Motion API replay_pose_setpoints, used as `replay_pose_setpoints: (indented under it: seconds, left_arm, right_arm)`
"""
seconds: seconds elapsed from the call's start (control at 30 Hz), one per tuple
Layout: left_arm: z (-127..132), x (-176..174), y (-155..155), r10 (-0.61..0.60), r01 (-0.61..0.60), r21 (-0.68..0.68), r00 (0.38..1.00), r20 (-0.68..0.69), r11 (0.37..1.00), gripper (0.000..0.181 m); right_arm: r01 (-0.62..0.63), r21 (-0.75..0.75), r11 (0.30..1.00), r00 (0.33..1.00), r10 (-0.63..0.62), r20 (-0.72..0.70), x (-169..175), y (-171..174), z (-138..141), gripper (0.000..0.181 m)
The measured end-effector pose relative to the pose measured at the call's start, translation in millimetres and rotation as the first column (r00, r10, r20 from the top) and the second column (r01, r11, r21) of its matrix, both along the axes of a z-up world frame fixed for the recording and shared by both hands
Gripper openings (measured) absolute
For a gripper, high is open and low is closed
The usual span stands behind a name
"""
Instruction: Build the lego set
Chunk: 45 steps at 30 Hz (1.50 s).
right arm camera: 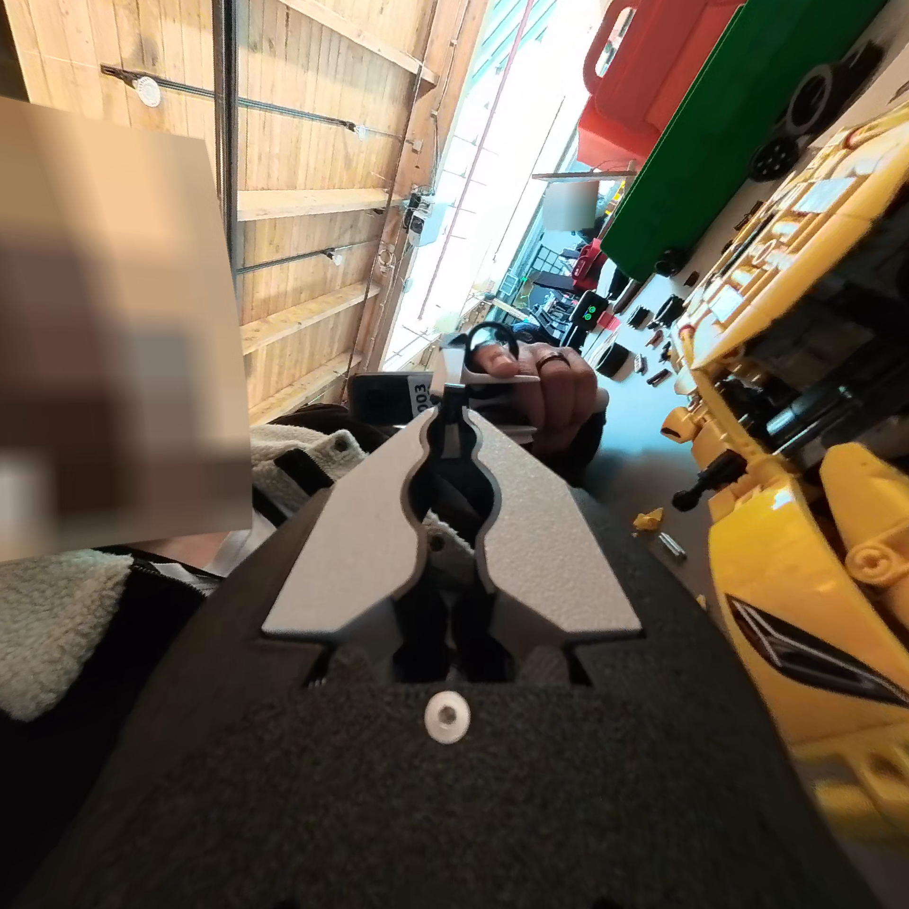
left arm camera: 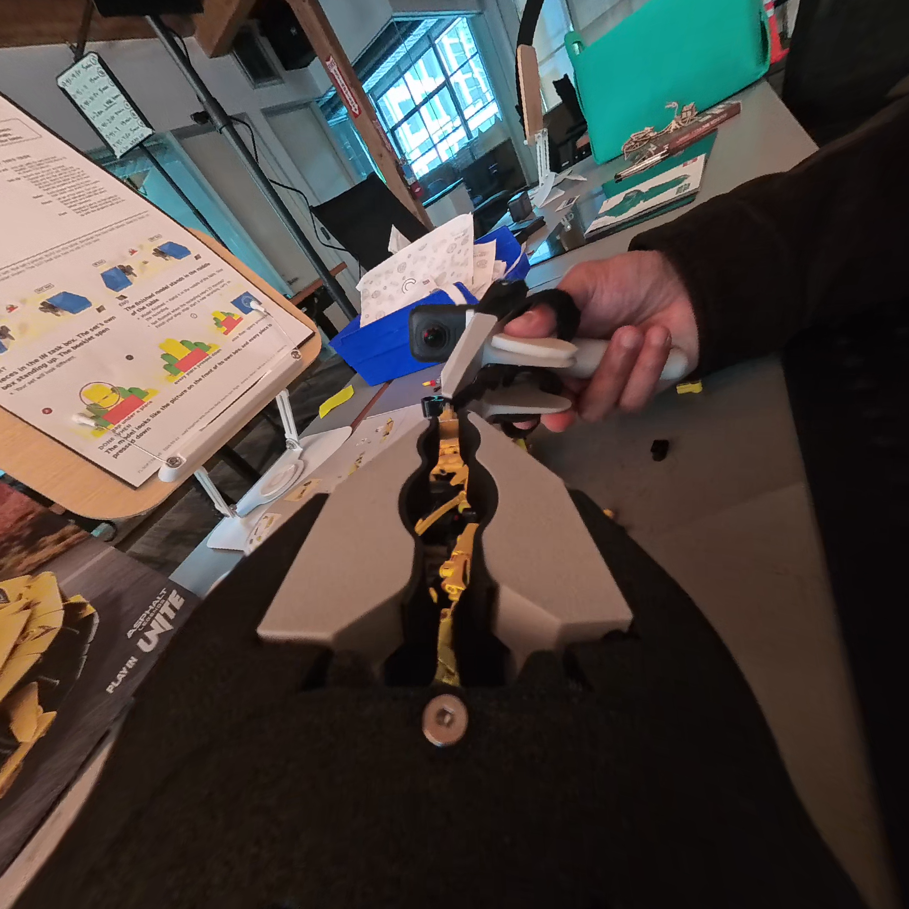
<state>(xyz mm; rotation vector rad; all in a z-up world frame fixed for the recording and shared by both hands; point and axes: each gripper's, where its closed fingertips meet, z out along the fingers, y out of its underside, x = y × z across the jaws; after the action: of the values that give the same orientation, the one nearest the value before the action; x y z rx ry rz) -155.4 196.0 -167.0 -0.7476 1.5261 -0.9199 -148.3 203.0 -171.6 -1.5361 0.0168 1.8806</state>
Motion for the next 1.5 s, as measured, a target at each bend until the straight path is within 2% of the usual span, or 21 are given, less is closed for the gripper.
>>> replay_pose_setpoints:
  seconds: [0.4,0.53,0.6,0.7,0.8,0.9,0.97,1.03,1.13,1.23,1.3,1.4,1.43,1.5]
  left_arm:
    - [2.5,0.1,-5.7,-0.004,0.004,0.011,1.0,0.02,1.0,0.007]
    - [3.9,2.5,2.9,0.048,-0.048,0.001,0.999,0.019,0.999,0.007]
    - [0.2,5.3,7.8,0.077,-0.077,0.017,0.997,-0.006,0.997,0.007]
    - [-5.5,7.3,16.5,0.138,-0.136,0.059,0.99,-0.028,0.989,0.007]
    - [-11.1,8.6,22.5,0.18,-0.175,0.103,0.983,-0.043,0.979,0.007]
    - [-12.6,9.4,20.5,0.189,-0.182,0.142,0.981,-0.036,0.973,0.007]
    - [-12.7,9.7,20.3,0.194,-0.187,0.157,0.98,-0.031,0.97,0.007]
    - [-12.4,9.5,23.0,0.212,-0.205,0.168,0.977,-0.026,0.964,0.007]
    - [-13.0,9.5,24.9,0.235,-0.226,0.207,0.972,-0.018,0.952,0.007]
    - [-15.0,9.5,28.1,0.257,-0.246,0.242,0.966,-0.017,0.939,0.006]
    - [-13.8,8.9,27.7,0.258,-0.248,0.276,0.966,0.002,0.928,0.007]
    - [-15.0,9.0,25.4,0.27,-0.26,0.361,0.963,0.024,0.896,0.007]
    - [-14.5,9.0,23.0,0.265,-0.257,0.374,0.964,0.032,0.891,0.007]
    - [-15.0,9.5,21.8,0.269,-0.261,0.388,0.962,0.035,0.884,0.007]
  right_arm:
    - [-0.031,0.0,1.0,0.999,0.031,-0.017,-1.7,-3.2,2.2,0.006]
    - [0.042,0.007,0.999,0.999,-0.041,-0.004,1.3,6.5,4.8,0.006]
    - [0.095,0.037,0.995,0.989,-0.099,0.11,4.6,11.5,1.5,0.007]
    - [0.203,0.137,0.97,0.93,-0.235,0.282,14.2,17.6,2.0,0.02]
    - [0.302,0.272,0.914,0.792,-0.399,0.463,20.3,23.1,3.8,0.035]
    - [0.301,0.374,0.877,0.633,-0.478,0.61,11.6,27.3,1.8,0.045]
    - [0.278,0.398,0.874,0.562,-0.484,0.671,7.4,28.5,-4.0,0.046]
    - [0.288,0.412,0.865,0.495,-0.503,0.709,11.9,30.5,-7.9,0.057]
    - [0.263,0.402,0.877,0.444,-0.48,0.757,7.5,30.1,-11.8,0.065]
    - [0.252,0.422,0.871,0.399,-0.49,0.775,2.8,30.1,-9.1,0.05]
    - [0.248,0.423,0.872,0.408,-0.49,0.77,0.8,29.2,-5.9,0.047]
    - [0.264,0.393,0.881,0.506,-0.474,0.721,-1.5,27.2,3.5,0.051]
    - [0.256,0.376,0.891,0.5,-0.454,0.738,-1.7,27.0,-0.9,0.052]
    - [0.23,0.389,0.892,0.444,-0.452,0.774,-3.9,27.9,-9.1,0.052]
